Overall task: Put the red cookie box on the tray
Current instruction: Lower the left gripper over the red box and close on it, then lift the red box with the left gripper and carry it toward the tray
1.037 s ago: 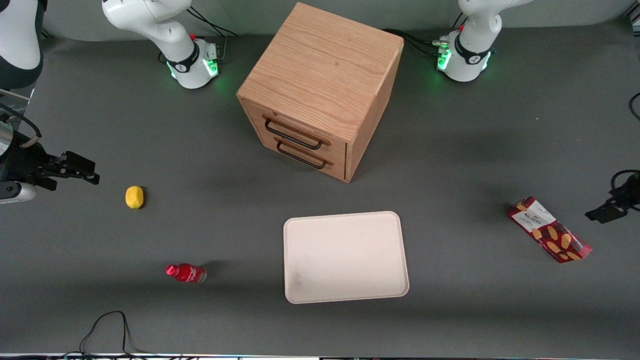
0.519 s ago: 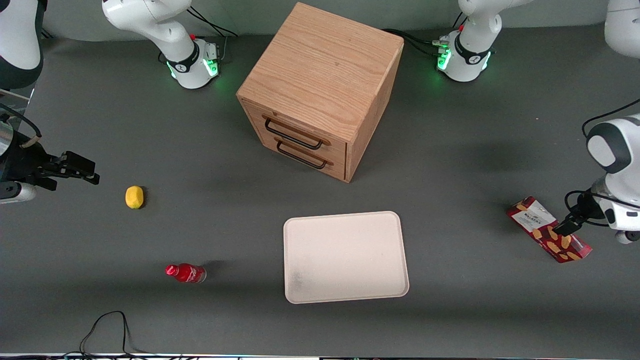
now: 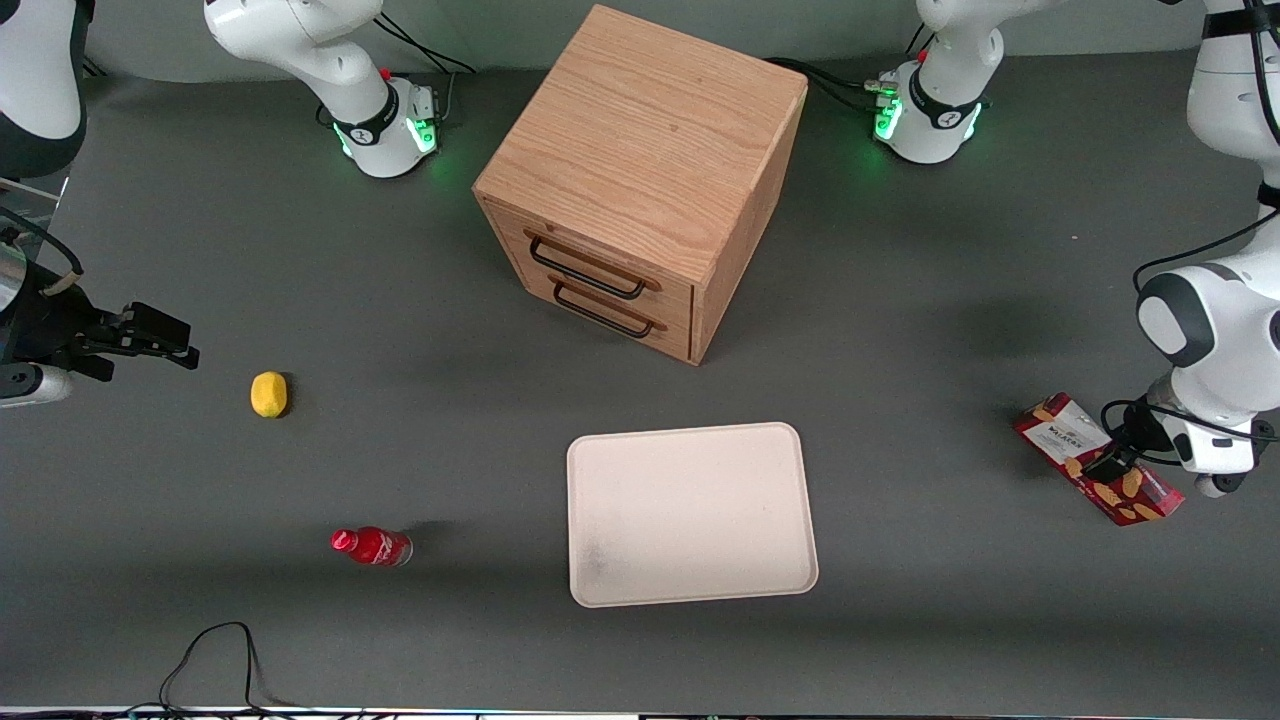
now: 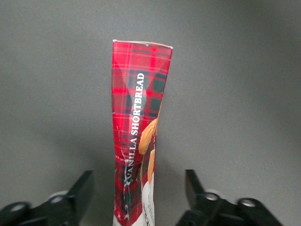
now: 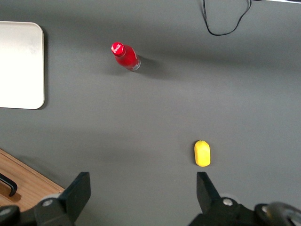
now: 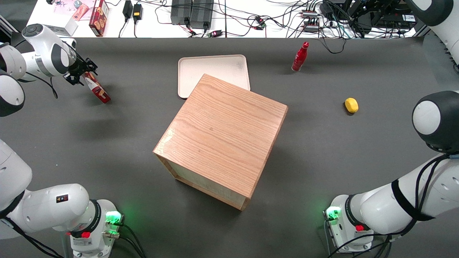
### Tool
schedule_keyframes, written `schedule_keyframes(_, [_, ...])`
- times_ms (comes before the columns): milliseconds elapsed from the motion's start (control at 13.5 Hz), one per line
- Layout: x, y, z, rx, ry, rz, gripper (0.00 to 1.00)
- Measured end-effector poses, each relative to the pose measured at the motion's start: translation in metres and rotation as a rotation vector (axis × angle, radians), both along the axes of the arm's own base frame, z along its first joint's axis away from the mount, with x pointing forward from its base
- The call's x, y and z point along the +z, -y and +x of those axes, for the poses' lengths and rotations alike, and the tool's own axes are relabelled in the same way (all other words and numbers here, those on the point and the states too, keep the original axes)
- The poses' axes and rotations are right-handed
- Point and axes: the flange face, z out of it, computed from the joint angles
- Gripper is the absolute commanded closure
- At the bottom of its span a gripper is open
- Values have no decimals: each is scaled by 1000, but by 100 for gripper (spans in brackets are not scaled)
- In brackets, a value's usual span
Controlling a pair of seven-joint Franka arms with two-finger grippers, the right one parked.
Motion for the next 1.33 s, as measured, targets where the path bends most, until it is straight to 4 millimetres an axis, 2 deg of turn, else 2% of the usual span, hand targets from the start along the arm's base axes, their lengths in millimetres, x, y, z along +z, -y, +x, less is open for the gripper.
schedule_keyframes(519, [13, -3, 8, -1, -43, -10, 100])
schedule_keyframes(667, [34, -4, 16, -8, -84, -20, 100])
schedule_keyframes(815, [78, -5, 24, -24, -126, -28, 100])
schedule_keyframes(963, [141, -6, 25, -39, -157, -33, 100])
schedule_keyframes(1185, [239, -4, 14, -62, -171, -32, 100])
schedule_keyframes(1333, [292, -1, 3, -66, -162, -27, 100])
